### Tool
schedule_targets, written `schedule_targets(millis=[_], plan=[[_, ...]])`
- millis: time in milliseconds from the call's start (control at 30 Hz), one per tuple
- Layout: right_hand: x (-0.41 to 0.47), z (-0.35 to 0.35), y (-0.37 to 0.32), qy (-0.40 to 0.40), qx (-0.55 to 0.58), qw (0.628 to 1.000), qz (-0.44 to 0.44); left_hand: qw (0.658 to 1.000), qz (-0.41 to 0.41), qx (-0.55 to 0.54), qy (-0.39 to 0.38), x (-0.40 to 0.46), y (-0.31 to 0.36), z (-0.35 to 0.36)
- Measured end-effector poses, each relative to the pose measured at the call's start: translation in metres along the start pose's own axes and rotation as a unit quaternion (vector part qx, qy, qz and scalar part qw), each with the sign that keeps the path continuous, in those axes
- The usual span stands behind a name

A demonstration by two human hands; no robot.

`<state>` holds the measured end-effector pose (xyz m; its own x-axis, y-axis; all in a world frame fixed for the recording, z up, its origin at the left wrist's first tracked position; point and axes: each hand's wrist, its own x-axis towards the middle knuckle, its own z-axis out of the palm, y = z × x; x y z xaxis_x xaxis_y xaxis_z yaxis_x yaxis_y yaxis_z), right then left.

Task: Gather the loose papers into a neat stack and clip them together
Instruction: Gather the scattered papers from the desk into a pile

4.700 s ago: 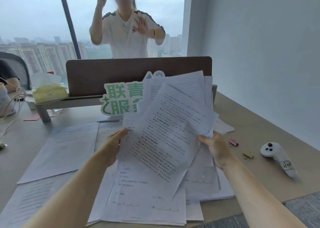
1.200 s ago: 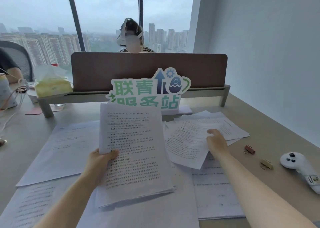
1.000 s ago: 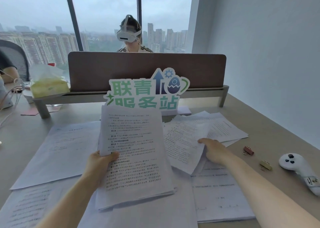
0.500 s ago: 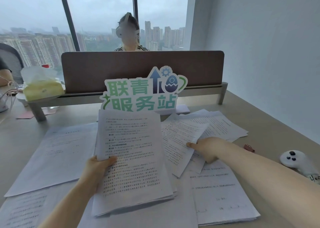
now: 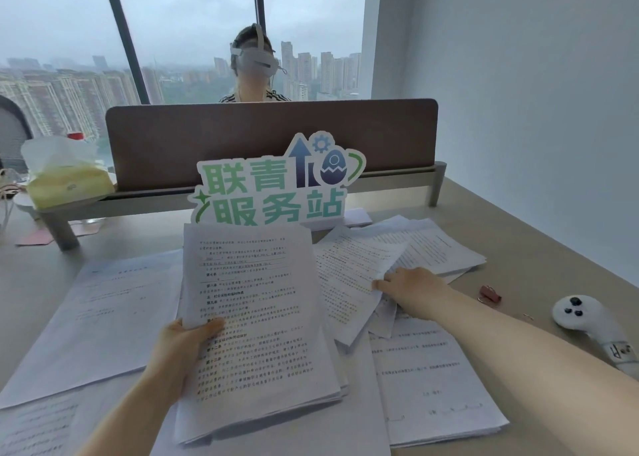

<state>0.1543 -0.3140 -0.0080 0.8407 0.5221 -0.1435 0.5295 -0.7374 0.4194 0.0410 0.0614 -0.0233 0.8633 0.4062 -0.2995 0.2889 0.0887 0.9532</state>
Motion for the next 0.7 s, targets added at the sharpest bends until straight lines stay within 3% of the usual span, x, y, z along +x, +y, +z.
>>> schedule_targets(millis=[100,267,400,467,600,700], plan=[[0.003,0.009,-0.004,0.08,0.023,0.994,0.074,1.0,-0.008,-0.009,-0.006,-0.001,0.002,0.0],[0.001,0.012,-0.009,0.125,0.117,0.969,0.18,0.999,-0.021,-0.029,-0.003,-0.003,0.006,-0.002],[-0.011,0.019,-0.001,0.228,0.317,0.872,0.295,0.998,-0.032,-0.048,-0.003,-0.004,0.008,-0.004],[-0.018,0.026,0.002,0.259,0.388,0.833,0.297,0.998,-0.034,-0.052,-0.003,-0.005,0.009,-0.005],[-0.035,0.026,-0.004,0.286,0.449,0.794,0.293,0.998,-0.032,-0.049,-0.004,-0.008,0.011,-0.008],[-0.042,0.019,-0.013,0.258,0.557,0.716,0.333,0.999,-0.023,-0.037,-0.007,-0.015,0.012,-0.006]])
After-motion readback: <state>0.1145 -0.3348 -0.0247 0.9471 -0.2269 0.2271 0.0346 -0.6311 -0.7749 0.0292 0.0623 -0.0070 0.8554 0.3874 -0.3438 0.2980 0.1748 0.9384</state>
